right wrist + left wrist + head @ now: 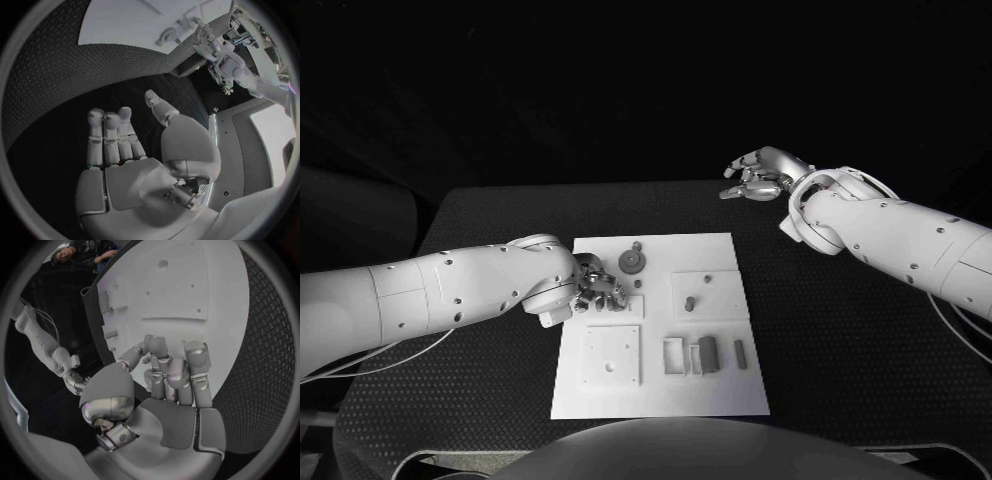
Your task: Assemble the parts on the task board
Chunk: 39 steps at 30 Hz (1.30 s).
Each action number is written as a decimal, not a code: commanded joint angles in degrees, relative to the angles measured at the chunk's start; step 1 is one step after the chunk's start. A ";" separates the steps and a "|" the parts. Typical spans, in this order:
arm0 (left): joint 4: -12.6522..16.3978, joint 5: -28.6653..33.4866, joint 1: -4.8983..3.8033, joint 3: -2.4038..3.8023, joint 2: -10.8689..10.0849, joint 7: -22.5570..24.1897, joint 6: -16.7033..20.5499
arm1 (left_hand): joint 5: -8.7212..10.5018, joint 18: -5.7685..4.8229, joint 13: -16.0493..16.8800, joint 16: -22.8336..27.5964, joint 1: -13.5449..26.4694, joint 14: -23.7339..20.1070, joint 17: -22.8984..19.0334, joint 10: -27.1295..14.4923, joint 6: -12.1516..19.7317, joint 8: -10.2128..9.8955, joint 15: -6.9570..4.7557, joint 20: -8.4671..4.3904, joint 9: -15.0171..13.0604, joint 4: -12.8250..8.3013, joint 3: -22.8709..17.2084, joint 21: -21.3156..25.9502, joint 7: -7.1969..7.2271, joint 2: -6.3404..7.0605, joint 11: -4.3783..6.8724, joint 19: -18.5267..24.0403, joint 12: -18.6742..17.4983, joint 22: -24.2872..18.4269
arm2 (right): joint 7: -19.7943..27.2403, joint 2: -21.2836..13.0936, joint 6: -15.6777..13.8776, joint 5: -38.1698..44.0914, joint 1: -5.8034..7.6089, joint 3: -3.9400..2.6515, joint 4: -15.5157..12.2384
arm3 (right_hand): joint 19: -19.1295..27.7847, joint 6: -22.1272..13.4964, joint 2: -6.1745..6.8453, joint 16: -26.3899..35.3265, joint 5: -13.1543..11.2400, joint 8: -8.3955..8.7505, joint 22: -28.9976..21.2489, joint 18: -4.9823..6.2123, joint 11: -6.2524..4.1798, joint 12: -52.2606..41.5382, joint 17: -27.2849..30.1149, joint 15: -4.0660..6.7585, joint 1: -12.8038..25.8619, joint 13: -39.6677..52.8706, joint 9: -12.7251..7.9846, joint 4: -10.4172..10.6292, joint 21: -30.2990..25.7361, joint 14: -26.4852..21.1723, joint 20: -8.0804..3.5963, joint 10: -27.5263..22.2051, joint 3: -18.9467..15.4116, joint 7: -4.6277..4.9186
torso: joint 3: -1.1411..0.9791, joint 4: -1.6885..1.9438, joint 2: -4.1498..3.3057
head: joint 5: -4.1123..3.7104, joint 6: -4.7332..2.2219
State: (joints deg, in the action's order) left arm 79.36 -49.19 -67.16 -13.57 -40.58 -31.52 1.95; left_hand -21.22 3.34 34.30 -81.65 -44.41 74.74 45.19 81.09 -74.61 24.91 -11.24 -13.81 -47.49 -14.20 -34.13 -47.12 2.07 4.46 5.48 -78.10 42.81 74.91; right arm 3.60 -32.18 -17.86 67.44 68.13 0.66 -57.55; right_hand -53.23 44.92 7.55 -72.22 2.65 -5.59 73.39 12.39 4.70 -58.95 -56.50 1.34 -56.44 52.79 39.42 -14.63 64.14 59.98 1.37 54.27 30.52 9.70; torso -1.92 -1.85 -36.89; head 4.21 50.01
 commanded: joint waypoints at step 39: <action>0.16 0.42 0.13 -0.15 -1.57 -0.07 -1.14 | 1.23 0.89 -0.66 0.20 0.04 -0.18 -0.73 -0.94 0.73 -0.61 0.11 0.44 -0.10 0.54 0.03 0.95 -0.33 2.06 -0.21 0.07 0.38 0.63 | 0.33 -0.12 0.60 0.29 0.04 -0.03 0.04 | 0.35 -1.22 -0.52 0.15 0.11 -0.01 -0.10 2.61 -0.05 -0.08 0.14 0.20 0.17 -0.21 -0.14 0.29 -0.33 -0.21 -0.03 -0.38 -0.30 1.47 | -0.06 -0.02 0.01 | 0.04 -0.01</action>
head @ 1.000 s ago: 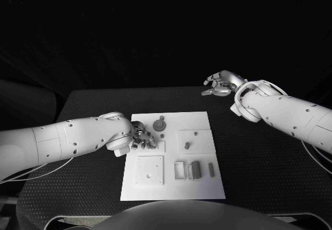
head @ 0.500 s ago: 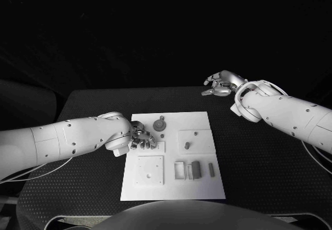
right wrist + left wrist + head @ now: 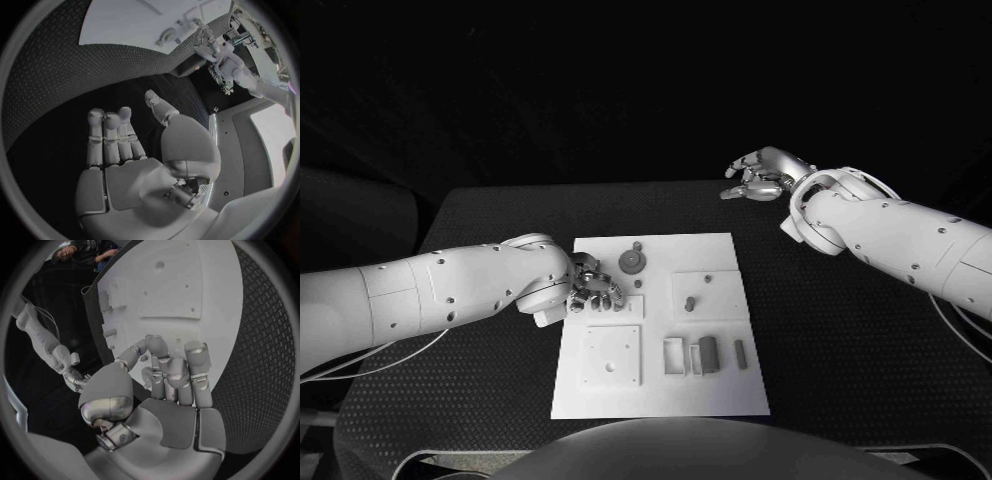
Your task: Assemble the parts on the task board
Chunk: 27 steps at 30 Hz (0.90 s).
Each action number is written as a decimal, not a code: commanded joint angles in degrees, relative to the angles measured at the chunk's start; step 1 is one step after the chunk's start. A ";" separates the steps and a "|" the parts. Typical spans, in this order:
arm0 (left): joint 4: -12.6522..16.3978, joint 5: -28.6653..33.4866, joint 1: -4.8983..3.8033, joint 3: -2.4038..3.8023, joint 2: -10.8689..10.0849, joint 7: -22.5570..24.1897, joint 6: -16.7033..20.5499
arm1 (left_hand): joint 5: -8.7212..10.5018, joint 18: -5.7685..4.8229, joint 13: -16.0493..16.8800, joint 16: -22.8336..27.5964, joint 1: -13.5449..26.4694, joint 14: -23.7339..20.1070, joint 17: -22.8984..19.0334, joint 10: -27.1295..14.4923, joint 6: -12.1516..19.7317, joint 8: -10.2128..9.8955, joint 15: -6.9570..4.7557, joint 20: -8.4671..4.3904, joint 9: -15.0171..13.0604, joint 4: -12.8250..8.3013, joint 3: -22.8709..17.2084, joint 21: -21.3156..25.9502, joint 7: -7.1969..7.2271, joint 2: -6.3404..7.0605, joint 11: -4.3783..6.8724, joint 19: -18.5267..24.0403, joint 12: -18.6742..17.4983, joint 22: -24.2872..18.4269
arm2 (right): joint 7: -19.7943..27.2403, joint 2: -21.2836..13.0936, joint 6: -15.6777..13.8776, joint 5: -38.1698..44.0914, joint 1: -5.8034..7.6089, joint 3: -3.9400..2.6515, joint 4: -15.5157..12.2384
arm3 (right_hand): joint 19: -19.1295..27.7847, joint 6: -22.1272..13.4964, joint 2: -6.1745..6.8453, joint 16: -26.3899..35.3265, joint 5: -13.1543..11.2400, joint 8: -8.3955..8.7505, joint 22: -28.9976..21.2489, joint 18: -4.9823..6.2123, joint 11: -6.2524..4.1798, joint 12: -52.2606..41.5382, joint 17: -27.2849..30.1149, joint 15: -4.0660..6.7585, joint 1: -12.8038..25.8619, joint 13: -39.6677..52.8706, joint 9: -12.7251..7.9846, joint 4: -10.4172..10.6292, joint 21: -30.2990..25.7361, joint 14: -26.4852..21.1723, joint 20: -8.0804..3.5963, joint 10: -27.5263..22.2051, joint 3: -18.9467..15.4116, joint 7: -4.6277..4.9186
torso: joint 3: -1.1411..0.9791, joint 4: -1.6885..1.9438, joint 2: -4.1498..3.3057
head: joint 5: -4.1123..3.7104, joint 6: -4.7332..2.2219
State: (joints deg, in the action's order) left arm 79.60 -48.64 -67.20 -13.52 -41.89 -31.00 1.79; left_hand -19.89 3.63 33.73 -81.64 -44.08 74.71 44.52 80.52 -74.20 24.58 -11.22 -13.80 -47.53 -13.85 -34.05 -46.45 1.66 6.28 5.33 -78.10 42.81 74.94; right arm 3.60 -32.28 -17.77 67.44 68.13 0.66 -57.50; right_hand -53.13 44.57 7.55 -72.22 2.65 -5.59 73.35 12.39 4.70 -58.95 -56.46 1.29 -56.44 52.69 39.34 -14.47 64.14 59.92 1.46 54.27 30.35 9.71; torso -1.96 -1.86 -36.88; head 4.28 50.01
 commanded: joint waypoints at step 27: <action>0.04 0.18 0.17 -0.18 -1.35 -0.07 -0.60 | -0.39 0.64 -0.21 0.22 -0.58 -0.12 -0.15 -0.40 0.33 -0.29 0.07 0.42 -0.11 0.13 -0.17 0.36 0.07 -0.01 -0.05 0.04 0.47 0.58 | 0.30 -0.15 0.60 0.29 0.04 -0.03 0.20 | 0.25 -0.90 -0.54 0.13 0.11 -0.01 -0.06 2.61 -0.04 -0.16 0.13 0.25 0.09 -0.19 -0.09 0.12 -0.33 -0.17 -0.12 -0.41 -0.14 1.47 | 0.01 0.00 -0.01 | 0.05 -0.01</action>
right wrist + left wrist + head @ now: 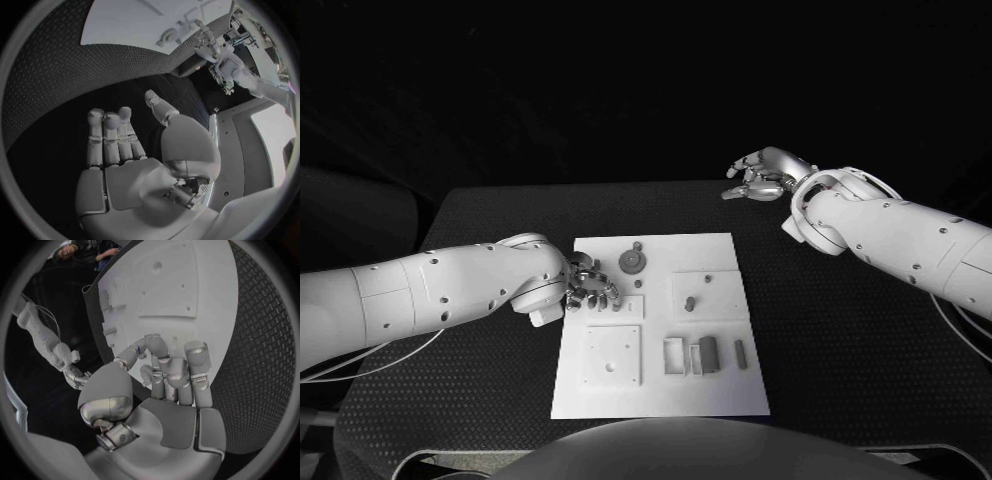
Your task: Assemble the parts on the task board
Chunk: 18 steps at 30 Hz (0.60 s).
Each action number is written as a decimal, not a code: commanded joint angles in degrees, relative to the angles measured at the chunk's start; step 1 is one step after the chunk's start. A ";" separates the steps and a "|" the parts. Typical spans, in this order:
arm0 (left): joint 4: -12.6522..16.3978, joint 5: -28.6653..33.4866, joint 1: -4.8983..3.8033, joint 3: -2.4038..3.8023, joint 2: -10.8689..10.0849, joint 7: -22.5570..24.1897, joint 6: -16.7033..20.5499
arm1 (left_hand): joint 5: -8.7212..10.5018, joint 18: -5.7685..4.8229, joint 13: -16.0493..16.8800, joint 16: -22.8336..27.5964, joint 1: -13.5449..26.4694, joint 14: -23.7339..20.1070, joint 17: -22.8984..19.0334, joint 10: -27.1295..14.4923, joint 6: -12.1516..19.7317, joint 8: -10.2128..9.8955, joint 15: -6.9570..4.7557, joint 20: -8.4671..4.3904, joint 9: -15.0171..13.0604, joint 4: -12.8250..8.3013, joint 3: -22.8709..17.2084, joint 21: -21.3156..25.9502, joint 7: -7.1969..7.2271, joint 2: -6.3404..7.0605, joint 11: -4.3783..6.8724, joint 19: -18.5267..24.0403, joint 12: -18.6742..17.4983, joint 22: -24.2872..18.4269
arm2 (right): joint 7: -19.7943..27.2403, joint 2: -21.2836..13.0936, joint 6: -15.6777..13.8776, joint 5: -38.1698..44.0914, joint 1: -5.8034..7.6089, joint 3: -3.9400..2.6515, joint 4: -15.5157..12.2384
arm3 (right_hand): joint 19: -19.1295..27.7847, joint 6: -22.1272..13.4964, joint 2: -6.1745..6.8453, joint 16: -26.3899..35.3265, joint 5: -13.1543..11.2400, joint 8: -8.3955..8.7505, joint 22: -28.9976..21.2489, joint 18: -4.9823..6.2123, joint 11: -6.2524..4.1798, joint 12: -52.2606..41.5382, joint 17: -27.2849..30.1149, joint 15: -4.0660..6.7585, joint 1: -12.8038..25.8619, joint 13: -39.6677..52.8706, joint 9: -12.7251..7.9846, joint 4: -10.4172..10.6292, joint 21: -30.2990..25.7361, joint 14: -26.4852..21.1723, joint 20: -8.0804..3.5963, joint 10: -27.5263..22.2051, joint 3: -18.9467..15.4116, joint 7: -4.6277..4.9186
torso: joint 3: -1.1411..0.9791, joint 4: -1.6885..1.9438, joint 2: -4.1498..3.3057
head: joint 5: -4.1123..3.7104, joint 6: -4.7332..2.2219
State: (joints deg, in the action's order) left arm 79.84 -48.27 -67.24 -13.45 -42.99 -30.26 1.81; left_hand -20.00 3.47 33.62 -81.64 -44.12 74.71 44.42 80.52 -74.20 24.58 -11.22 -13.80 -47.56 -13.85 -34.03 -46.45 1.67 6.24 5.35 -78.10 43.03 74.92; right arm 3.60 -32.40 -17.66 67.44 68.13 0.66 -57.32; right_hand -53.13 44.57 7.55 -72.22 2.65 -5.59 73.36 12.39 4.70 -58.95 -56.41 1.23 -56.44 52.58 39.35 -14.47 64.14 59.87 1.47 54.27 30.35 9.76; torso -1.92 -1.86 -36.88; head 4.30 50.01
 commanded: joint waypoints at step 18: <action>-0.21 1.34 0.22 -0.24 -0.70 0.12 -0.32 | -0.11 0.80 -0.18 0.24 -0.44 -0.12 -0.12 -0.44 0.36 -0.30 0.08 0.45 -0.10 0.15 -0.04 0.40 0.03 0.32 -0.08 0.02 0.29 0.60 | 0.30 -0.05 0.61 0.29 0.03 -0.03 0.36 | 0.25 -0.90 -0.55 0.12 0.11 -0.02 -0.07 2.61 -0.04 -0.20 0.10 0.30 0.07 -0.13 -0.11 0.13 -0.34 -0.13 -0.13 -0.43 -0.15 1.42 | -0.06 -0.04 0.02 | 0.13 -0.01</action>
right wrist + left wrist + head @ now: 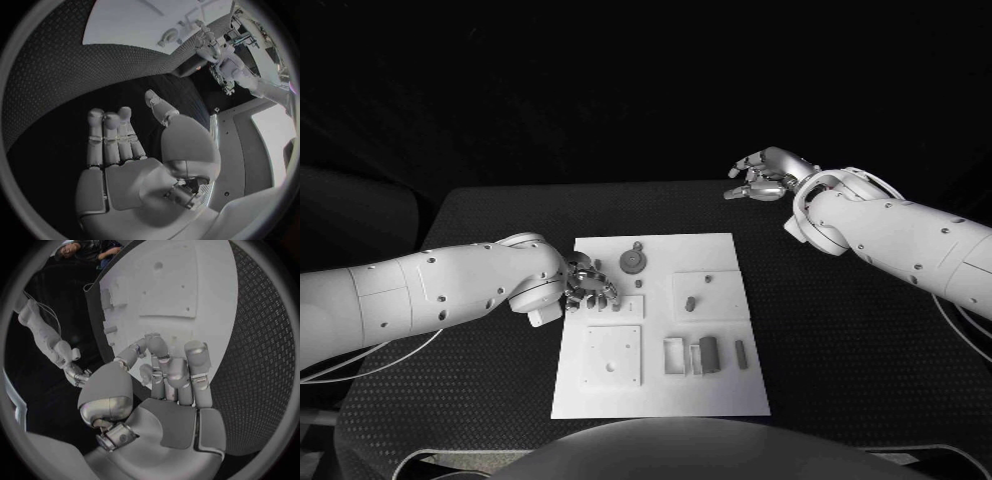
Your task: Assemble the parts on the task board
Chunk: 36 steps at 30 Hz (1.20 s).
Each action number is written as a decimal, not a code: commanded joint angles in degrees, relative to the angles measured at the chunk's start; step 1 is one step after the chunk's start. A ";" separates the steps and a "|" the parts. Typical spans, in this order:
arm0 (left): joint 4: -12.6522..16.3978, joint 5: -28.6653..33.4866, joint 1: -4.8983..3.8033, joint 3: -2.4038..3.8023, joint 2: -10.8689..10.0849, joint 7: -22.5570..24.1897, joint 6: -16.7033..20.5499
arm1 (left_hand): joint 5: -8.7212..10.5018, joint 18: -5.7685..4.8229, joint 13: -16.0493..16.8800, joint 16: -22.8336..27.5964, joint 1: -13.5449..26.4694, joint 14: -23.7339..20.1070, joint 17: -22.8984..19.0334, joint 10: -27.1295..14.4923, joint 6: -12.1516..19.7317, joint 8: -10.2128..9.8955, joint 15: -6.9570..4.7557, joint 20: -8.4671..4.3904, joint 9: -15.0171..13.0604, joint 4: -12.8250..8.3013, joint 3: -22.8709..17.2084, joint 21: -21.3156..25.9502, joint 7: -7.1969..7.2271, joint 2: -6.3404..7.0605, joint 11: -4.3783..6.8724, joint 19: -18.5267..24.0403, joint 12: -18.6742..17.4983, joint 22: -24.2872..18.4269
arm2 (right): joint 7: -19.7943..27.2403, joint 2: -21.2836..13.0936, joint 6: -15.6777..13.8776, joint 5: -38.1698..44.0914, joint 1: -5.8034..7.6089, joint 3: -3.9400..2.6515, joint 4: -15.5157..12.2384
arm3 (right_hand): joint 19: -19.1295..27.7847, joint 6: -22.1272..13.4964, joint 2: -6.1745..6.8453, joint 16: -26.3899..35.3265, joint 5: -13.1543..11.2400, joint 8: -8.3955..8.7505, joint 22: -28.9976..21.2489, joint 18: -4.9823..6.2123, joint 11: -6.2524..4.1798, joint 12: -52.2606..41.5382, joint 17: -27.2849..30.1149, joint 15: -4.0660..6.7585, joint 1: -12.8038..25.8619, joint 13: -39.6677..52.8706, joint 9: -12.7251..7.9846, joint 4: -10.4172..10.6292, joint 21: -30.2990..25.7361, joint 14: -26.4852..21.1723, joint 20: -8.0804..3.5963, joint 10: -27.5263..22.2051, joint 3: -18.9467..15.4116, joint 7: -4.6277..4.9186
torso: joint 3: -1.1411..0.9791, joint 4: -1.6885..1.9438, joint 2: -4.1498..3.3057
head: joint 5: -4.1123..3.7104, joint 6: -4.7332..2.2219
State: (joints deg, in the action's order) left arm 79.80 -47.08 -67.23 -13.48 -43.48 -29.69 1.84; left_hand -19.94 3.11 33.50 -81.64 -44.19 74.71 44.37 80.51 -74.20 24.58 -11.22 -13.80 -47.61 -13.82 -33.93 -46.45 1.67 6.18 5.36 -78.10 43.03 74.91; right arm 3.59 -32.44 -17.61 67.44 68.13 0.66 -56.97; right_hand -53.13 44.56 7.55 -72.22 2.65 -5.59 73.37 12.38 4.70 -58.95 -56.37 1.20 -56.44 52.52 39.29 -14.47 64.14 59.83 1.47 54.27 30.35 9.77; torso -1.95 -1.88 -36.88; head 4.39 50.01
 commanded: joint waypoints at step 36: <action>-0.20 3.21 0.21 -0.18 -0.98 0.55 -0.54 | 0.30 1.21 -0.30 0.33 -0.03 -0.14 -0.25 -0.57 0.48 -0.39 0.07 0.47 -0.09 0.55 0.07 0.59 -0.03 0.87 -0.10 0.02 0.38 0.56 | 0.26 -0.07 0.74 0.29 0.03 -0.03 0.44 | 0.26 -0.92 -0.56 0.11 0.11 -0.04 -0.07 2.61 -0.03 -0.29 0.10 0.32 0.07 -0.20 -0.10 0.18 -0.36 -0.12 -0.11 -0.48 -0.19 1.42 | -0.03 -0.01 -0.02 | 0.08 -0.01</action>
State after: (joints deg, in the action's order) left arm 79.66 -44.84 -67.19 -13.53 -44.43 -29.13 1.85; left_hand -19.66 3.58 33.23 -81.63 -44.18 74.71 44.13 80.28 -74.19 24.56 -11.22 -13.79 -47.64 -13.48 -33.78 -46.08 1.68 6.63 5.17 -78.10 43.14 74.90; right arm 3.59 -32.51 -17.41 67.44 68.13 0.66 -56.57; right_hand -53.12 44.56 7.55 -72.23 2.65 -5.59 73.37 12.38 4.70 -58.95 -56.33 1.19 -56.44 52.42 39.25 -14.47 64.14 59.83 1.48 54.27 30.36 9.78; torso -1.96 -1.89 -36.88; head 4.45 50.01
